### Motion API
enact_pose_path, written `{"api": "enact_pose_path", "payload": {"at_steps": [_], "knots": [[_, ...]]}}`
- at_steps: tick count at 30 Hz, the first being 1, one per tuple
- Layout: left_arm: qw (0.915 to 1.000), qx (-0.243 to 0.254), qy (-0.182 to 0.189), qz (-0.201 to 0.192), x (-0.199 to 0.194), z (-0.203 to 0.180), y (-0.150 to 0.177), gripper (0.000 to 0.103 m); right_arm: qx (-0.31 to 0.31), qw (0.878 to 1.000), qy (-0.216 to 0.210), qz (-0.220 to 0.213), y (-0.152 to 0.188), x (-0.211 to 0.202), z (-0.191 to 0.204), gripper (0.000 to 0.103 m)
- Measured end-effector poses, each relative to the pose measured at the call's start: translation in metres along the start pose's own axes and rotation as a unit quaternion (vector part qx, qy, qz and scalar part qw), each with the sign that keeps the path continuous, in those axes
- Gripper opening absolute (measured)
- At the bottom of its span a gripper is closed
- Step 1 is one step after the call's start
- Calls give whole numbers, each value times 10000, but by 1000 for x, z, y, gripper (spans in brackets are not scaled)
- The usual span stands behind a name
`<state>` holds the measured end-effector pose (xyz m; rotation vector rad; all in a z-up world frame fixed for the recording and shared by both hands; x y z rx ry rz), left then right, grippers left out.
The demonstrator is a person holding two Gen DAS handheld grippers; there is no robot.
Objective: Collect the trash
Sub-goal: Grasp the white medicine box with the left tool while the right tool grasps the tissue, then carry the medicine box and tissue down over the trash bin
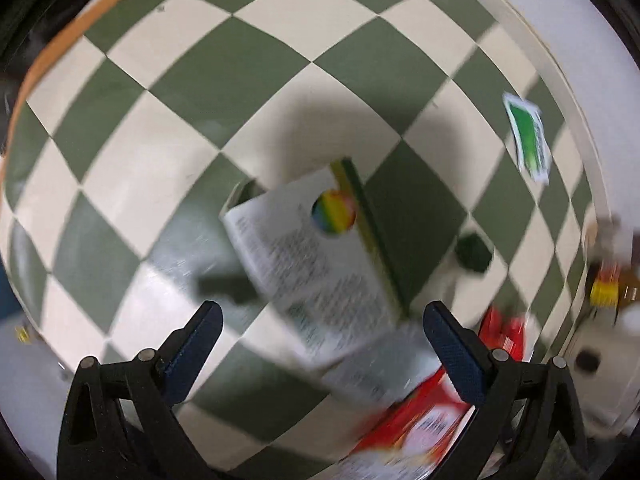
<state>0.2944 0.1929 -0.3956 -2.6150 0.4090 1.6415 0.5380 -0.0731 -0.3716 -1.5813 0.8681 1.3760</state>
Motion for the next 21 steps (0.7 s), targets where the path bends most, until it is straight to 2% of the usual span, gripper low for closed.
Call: {"api": "enact_pose_path", "payload": {"at_steps": [1,2,3,4,5,6,8,10,12,14,15,21], "knots": [[9999,-100,-1,-30,3,1,-2,101,-124,9999,51,-38,-3,7,4,68],[9998,-171,-57,-84,5,4,-4,91,-243,9996,112,-103,-4,13,8,52],[9996,-191,-138,-145,6,7,-5,81,-291,9993,165,-142,-4,16,9,41],[9993,-150,-215,-249,4,7,-6,77,-329,9986,228,-357,-6,14,10,36],[9988,-11,-305,-373,0,7,-5,74,-346,9983,220,-417,-6,14,10,20],[9980,181,-414,-446,-2,6,-4,73,-326,9983,190,-439,-5,14,10,12],[9938,619,-712,-580,-7,4,1,72,-214,9981,114,-574,-5,12,5,9],[9853,1116,-1080,-714,-13,-1,7,71,-107,9976,44,-685,-5,7,1,7],[9676,1771,-1520,-962,-23,-7,15,71,30,9966,-61,-825,-7,-2,-4,6],[9508,2255,-1788,-1149,-33,-13,25,71,182,9954,-333,-884,-8,-13,-8,6],[9435,2448,-1866,-1230,-38,-15,33,71,313,9941,-473,-921,-8,-19,-12,6],[9234,3082,-1791,-1422,-62,-25,71,71,564,9868,-622,-1384,-13,-61,-29,5]]}}
Point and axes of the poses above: each gripper's, at about its wrist camera, not at the fingertips, and x roughly the way its jaws point, z to its left, y to its underside, the point moved 6 cm from there along x, roughly the way its jaws point, and after that the axes turned 13 degrees about y, right-handed, at the moved point
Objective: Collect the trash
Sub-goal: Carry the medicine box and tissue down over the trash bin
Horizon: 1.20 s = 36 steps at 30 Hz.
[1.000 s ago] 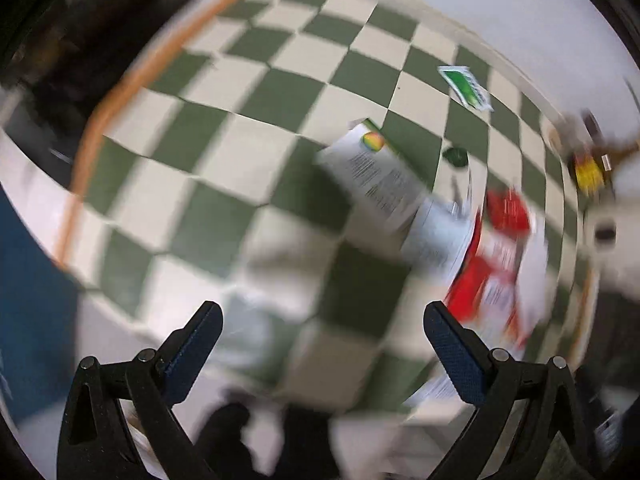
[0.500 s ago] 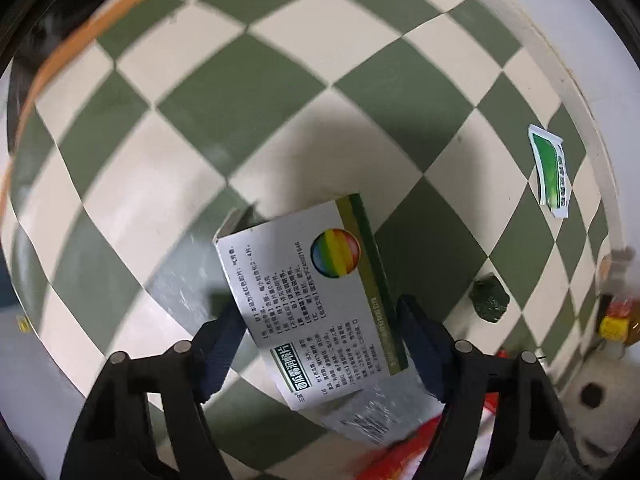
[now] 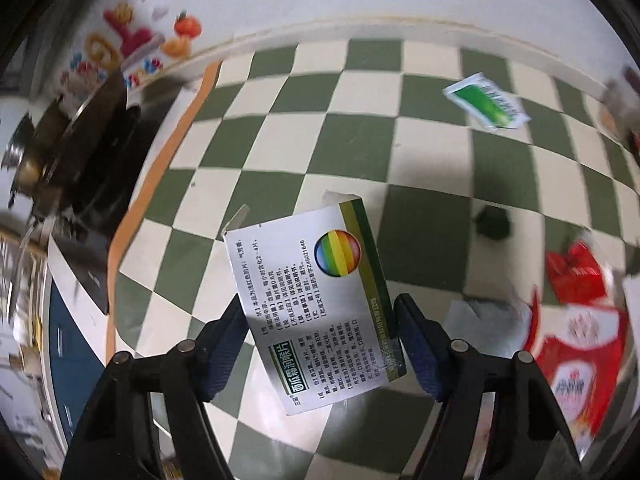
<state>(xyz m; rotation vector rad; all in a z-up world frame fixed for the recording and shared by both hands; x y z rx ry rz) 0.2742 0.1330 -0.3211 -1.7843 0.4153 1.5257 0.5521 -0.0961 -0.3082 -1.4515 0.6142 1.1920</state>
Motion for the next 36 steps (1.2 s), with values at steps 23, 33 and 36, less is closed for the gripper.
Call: {"api": "enact_pose_path", "payload": {"at_steps": [23,33,36], "knots": [[9708,1466,1771,-681,-147,45,185,70,-364,9978,-253,-486,281,-204,72,3],[9693,1514,1676,975,-30,91,325,70,-7,9924,132,1223,481,-103,49,3],[9682,1433,1528,1371,20,97,355,70,-82,9868,240,1601,530,-56,44,3]]}}
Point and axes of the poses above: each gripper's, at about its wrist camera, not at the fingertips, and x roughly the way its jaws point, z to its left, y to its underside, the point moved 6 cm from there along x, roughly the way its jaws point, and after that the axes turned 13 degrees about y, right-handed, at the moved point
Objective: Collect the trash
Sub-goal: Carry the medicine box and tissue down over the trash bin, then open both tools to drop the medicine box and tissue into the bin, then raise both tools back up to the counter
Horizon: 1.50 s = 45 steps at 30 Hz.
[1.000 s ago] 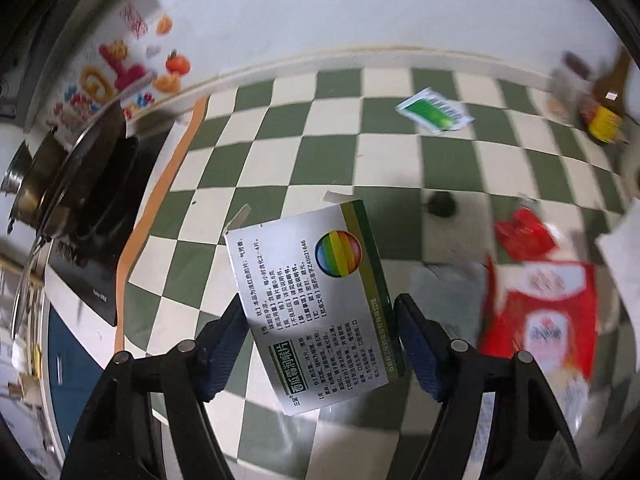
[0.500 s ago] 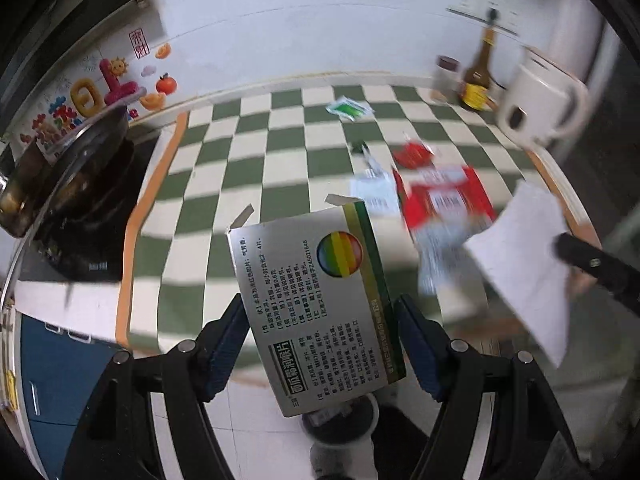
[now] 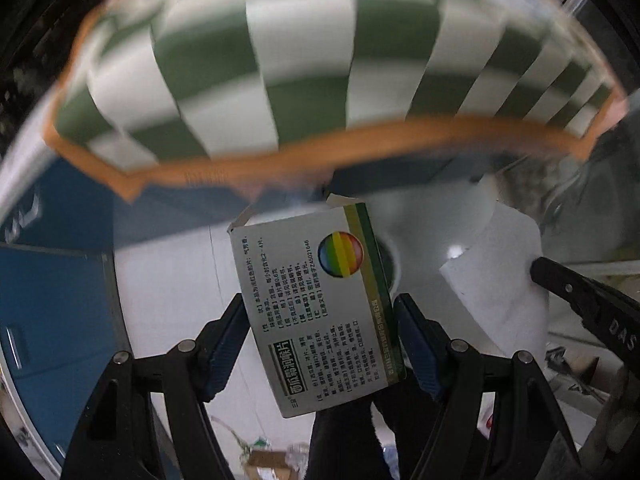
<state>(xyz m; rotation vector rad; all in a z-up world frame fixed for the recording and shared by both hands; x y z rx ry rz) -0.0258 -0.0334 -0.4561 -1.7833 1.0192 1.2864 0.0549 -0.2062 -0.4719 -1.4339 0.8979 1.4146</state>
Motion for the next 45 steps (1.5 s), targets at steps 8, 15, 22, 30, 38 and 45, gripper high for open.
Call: {"api": "enact_pose_path", "payload": {"at_steps": [8,15,22,30,38,45], "knots": [[9952,-519,-134,814,165,46,24,70,-25,9978,-134,654,49,168,-2,3],[9858,-1062,41,1302,296,80,22,70,400,9932,-133,1085,69,326,-17,3],[9838,-970,177,1497,369,87,22,71,418,9923,250,1141,55,423,-32,3],[9855,-755,96,1518,386,89,26,85,379,9894,494,1316,45,455,-34,8],[9897,-817,-207,1157,340,108,36,103,21,9885,965,1163,57,423,-36,93],[9924,-717,-695,716,256,113,54,103,-314,9867,1291,938,68,339,-34,103]]}}
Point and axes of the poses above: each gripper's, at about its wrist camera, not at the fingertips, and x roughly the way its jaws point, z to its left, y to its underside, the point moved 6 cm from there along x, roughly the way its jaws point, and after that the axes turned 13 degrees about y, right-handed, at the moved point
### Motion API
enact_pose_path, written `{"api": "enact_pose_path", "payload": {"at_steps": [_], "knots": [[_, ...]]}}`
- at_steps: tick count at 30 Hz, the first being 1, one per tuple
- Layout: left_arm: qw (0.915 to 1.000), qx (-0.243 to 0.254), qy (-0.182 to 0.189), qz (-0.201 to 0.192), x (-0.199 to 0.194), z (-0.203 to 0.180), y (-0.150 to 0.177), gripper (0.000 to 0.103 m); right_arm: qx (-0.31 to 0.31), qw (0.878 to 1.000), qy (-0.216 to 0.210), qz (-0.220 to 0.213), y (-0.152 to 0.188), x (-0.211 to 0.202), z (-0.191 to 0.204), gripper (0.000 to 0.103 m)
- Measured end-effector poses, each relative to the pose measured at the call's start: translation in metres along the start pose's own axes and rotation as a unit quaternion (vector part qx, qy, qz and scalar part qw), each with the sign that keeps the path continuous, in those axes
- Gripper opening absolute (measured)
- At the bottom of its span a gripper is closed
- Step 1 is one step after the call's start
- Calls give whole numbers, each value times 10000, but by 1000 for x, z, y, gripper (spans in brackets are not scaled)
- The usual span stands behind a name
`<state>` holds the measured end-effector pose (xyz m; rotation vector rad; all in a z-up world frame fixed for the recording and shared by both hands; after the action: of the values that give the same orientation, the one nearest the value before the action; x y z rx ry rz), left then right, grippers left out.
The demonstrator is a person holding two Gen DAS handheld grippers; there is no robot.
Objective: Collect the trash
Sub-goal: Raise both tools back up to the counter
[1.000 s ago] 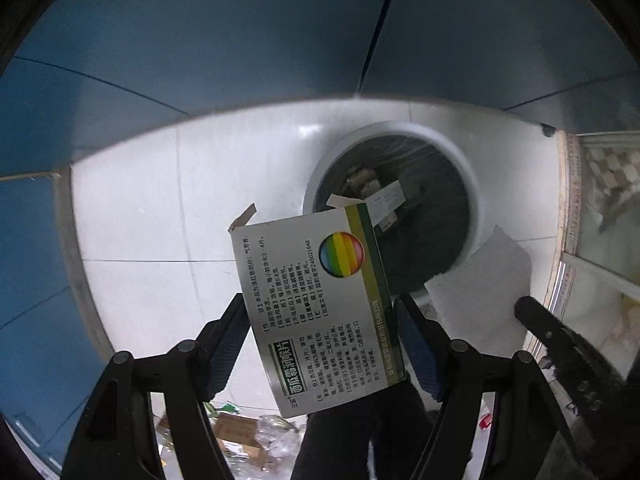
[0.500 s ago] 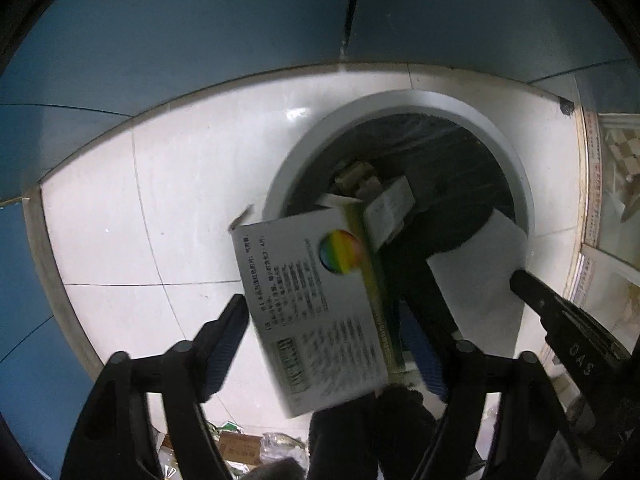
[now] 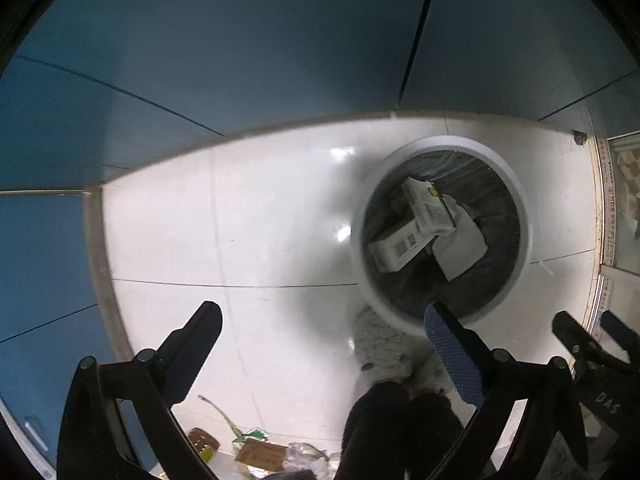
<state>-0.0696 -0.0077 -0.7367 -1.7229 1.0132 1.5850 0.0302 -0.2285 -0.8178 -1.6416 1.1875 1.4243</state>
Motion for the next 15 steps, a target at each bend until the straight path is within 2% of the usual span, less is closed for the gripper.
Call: {"api": "enact_pose_path", "payload": {"at_steps": [6,15], "knots": [[9997,-30,-6,-227,-98,-12,28,103,-166,9991,72,-390,17,-115,-20,103],[9973,-14,88,-724,-258,-29,65,103,-381,9939,-24,-1037,52,-318,-50,103]]}}
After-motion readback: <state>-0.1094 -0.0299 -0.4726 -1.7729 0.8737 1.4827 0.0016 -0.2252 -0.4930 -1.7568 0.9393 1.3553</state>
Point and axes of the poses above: each gripper's, at about its wrist camera, not at the fingertips, and x roughly the way its jaws point, z to its left, y to its underside, the point moved 6 cm from there along x, roughly the way its jaws point, and after that the axes turned 13 degrees about y, right-handed, at the moved point
